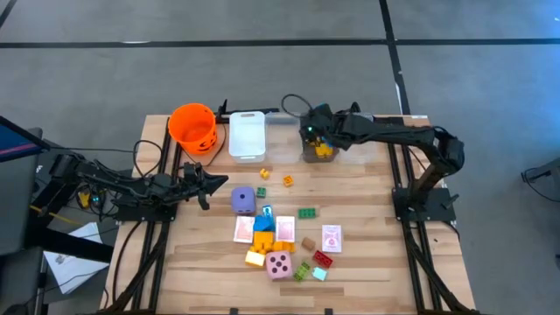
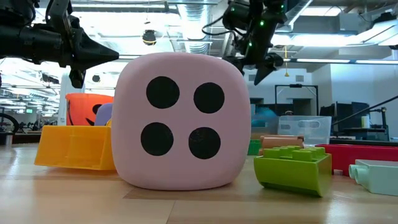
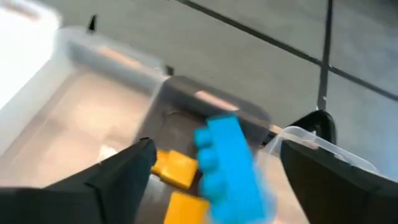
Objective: Pick & Place Toys
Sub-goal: Put the large blue game piece into the black bin, then put the small green game piece into the right transparent bin
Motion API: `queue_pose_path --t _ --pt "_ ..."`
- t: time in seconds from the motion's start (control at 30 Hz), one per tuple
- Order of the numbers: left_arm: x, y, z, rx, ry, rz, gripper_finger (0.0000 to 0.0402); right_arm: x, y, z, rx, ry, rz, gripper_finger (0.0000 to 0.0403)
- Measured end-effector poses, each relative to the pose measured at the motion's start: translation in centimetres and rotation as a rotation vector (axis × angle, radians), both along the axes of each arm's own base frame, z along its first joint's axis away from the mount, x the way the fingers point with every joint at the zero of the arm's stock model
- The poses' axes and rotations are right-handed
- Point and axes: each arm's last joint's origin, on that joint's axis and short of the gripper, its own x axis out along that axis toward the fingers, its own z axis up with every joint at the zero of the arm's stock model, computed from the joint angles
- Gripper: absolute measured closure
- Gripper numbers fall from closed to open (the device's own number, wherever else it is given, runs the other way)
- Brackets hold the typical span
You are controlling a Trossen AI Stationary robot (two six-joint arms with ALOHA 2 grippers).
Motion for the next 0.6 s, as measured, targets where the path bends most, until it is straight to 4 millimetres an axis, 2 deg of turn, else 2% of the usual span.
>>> queue_pose_path --t 0.07,0.13,0.3,0.43,0.6 --pt "0.0 0.0 0.0 0.0 -0.001 0.0 0.0402 0.6 1.8 0.0 -0.004 0.023 0.074 0.0087" --pt "0.0 0.0 0.0 0.0 0.0 0.0 0.0402 1.4 4.5 0.0 -0.013 0.043 0.169 0.0096" --pt "0.0 0.0 0.0 0.0 -0.001 0.0 0.0402 2.2 12.5 0.2 -0.119 0.057 0.351 0.0092" --pt "0.0 0.0 0.0 -0.001 -0.001 0.0 0.0402 1.6 18.4 0.5 -0.229 -0.004 0.407 0.0073" --pt "0.0 0.0 0.1 -0.002 -0.009 0.0 0.0402 0.0 23.1 0.5 -0.268 -0.099 0.435 0.0042"
